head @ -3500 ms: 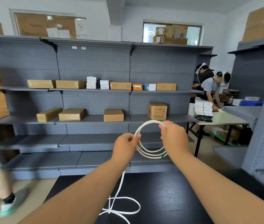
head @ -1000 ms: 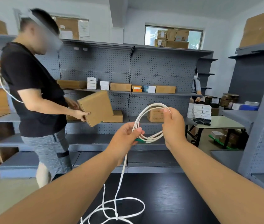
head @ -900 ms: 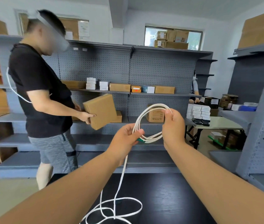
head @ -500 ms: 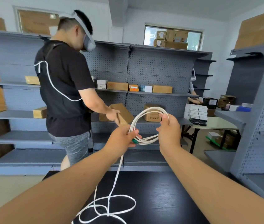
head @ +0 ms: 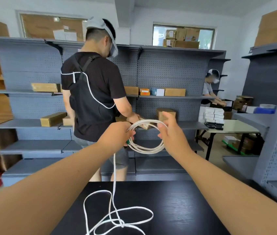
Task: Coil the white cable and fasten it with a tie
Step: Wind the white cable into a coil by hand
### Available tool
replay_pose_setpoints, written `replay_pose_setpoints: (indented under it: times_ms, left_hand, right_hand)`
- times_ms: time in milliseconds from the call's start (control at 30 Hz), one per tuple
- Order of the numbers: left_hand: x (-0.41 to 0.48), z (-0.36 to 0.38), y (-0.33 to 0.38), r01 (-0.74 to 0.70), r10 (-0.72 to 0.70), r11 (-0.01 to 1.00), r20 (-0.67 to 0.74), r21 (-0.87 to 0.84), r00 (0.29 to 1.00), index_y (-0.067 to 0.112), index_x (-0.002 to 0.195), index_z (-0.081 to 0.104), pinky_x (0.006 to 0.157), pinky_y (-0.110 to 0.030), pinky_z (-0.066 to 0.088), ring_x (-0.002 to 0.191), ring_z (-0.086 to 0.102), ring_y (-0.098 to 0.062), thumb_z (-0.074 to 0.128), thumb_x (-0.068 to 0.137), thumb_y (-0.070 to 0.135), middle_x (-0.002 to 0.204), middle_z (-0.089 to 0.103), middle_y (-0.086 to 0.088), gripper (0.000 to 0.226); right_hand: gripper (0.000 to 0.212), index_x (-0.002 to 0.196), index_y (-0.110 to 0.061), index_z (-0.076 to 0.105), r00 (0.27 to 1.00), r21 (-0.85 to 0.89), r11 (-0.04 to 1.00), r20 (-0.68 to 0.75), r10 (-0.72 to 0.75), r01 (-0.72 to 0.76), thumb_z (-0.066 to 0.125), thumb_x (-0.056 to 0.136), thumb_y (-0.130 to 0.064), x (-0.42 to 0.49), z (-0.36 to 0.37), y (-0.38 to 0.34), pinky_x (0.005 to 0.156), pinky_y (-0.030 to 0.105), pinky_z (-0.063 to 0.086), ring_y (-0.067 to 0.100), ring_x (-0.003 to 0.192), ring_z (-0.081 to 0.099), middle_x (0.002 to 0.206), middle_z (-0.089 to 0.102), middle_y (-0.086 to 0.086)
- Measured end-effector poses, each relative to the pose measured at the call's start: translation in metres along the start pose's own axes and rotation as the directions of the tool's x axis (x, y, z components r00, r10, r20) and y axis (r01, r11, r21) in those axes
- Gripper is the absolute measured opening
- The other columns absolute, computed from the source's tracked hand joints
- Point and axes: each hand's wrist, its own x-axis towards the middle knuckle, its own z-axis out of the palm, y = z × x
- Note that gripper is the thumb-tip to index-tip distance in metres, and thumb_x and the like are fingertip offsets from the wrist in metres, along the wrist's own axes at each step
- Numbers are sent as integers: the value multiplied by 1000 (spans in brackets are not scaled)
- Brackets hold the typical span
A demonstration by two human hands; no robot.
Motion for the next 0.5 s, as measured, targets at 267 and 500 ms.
replay_pose_setpoints:
  times_ms: [267,500]
  left_hand:
    - [8,-9,-14,-13,7,992,46,128,999,9,88,60,44,-1,41,55,52,-1,49,96,17,65,54,7,15]
    - [15,-7,-25,-55,47,997,138,59,989,22,73,52,69,-25,57,67,62,-12,49,96,19,66,59,10,24]
  right_hand:
    - [42,139,-16,31,981,-482,866,188,-45,132,39,99,-24,11,18,-12,73,32,40,29,99,55,129,44,12]
    - [21,108,-4,52,987,-564,821,158,0,90,36,100,-14,20,25,-6,64,31,29,20,74,41,91,35,2]
